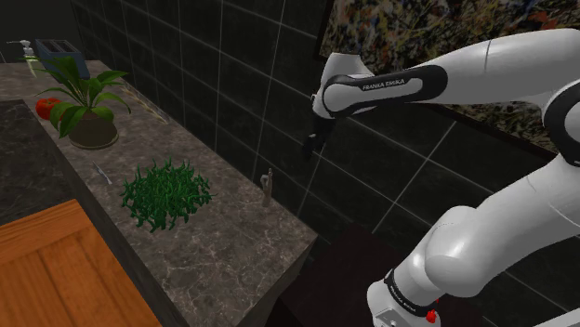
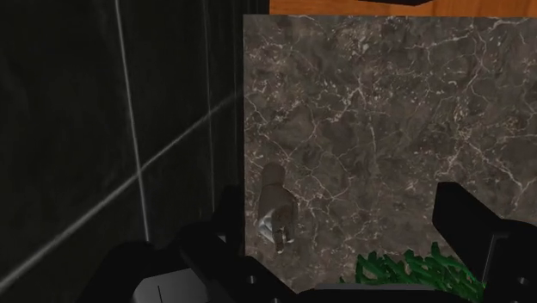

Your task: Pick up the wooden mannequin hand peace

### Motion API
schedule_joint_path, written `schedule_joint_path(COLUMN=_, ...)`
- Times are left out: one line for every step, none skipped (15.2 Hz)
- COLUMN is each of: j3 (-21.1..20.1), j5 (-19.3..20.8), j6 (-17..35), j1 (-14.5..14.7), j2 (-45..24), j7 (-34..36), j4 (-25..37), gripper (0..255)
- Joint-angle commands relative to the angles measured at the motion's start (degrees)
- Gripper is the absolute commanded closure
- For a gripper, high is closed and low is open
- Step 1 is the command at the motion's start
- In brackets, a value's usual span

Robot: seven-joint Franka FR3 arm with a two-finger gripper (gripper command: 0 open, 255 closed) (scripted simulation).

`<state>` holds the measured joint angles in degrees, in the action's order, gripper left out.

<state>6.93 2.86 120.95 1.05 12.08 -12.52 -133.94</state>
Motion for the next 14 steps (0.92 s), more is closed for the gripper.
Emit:
schedule_joint_path(j3=0.34, j5=-0.61, j6=2.66, j1=0.11, j2=-4.73, j7=-0.86, j4=1.74, gripper=0)
schedule_joint_path(j3=0.45, j5=-0.97, j6=3.72, j1=0.14, j2=-7.03, j7=-1.28, j4=2.8, gripper=0)
schedule_joint_path(j3=0.53, j5=-1.36, j6=4.71, j1=0.16, j2=-9.34, j7=-1.71, j4=3.92, gripper=0)
schedule_joint_path(j3=0.58, j5=-1.76, j6=5.63, j1=0.15, j2=-11.66, j7=-2.15, j4=5.12, gripper=0)
schedule_joint_path(j3=0.61, j5=-2.18, j6=6.48, j1=0.13, j2=-13.97, j7=-2.59, j4=6.4, gripper=0)
schedule_joint_path(j3=0.61, j5=-2.6, j6=7.26, j1=0.09, j2=-16.29, j7=-3.03, j4=7.74, gripper=0)
schedule_joint_path(j3=0.58, j5=-3.04, j6=7.96, j1=0.03, j2=-18.61, j7=-3.46, j4=9.15, gripper=0)
schedule_joint_path(j3=0.53, j5=-3.47, j6=8.6, j1=-0.06, j2=-20.93, j7=-3.89, j4=10.63, gripper=0)
schedule_joint_path(j3=0.44, j5=-3.89, j6=9.16, j1=-0.17, j2=-23.24, j7=-4.3, j4=12.19, gripper=0)
schedule_joint_path(j3=0.33, j5=-4.29, j6=9.65, j1=-0.31, j2=-25.56, j7=-4.69, j4=13.81, gripper=0)
schedule_joint_path(j3=0.2, j5=-4.68, j6=10.06, j1=-0.45, j2=-27.87, j7=-5.07, j4=15.51, gripper=0)
schedule_joint_path(j3=0.07, j5=-5.06, j6=10.41, j1=-0.61, j2=-30.18, j7=-5.43, j4=17.28, gripper=0)
schedule_joint_path(j3=-0.09, j5=-5.4, j6=10.68, j1=-0.78, j2=-32.5, j7=-5.76, j4=19.13, gripper=0)
schedule_joint_path(j3=-0.26, j5=-5.72, j6=10.88, j1=-0.97, j2=-34.81, j7=-6.07, j4=21.05, gripper=0)
